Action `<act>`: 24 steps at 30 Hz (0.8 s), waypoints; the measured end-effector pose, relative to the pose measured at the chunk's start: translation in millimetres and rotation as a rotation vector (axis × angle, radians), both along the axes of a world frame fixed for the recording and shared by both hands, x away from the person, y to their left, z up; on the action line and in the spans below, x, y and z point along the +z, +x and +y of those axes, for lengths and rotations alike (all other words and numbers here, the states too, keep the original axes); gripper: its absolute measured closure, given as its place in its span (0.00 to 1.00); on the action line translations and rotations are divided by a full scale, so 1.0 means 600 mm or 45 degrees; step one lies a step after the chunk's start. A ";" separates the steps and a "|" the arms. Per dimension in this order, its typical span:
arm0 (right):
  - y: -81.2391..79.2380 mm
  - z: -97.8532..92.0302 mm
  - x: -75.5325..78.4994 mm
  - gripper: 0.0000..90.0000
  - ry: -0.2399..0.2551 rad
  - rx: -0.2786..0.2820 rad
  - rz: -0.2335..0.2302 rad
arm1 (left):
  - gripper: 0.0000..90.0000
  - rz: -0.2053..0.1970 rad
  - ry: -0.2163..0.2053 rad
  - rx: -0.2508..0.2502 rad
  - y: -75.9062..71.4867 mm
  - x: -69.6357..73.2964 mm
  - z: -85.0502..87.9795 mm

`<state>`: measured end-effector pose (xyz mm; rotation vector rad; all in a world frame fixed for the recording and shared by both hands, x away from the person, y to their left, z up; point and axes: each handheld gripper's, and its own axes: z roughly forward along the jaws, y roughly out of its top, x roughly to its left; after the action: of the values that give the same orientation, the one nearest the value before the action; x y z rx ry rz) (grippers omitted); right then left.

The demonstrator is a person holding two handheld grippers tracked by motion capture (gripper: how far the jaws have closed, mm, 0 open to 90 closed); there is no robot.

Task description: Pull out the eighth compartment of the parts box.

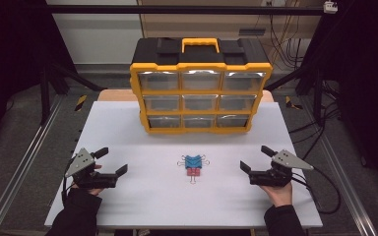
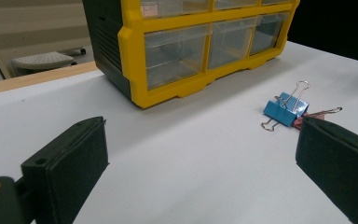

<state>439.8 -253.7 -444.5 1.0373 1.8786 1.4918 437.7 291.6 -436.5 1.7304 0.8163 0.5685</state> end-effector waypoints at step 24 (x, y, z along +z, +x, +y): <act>0.017 0.038 0.043 0.01 -0.232 -0.003 -0.105 | 0.02 0.010 0.016 -0.004 0.003 -0.004 -0.003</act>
<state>450.3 -230.7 -418.9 0.8804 1.9131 1.3136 439.2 289.9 -438.9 1.7460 0.8168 0.5657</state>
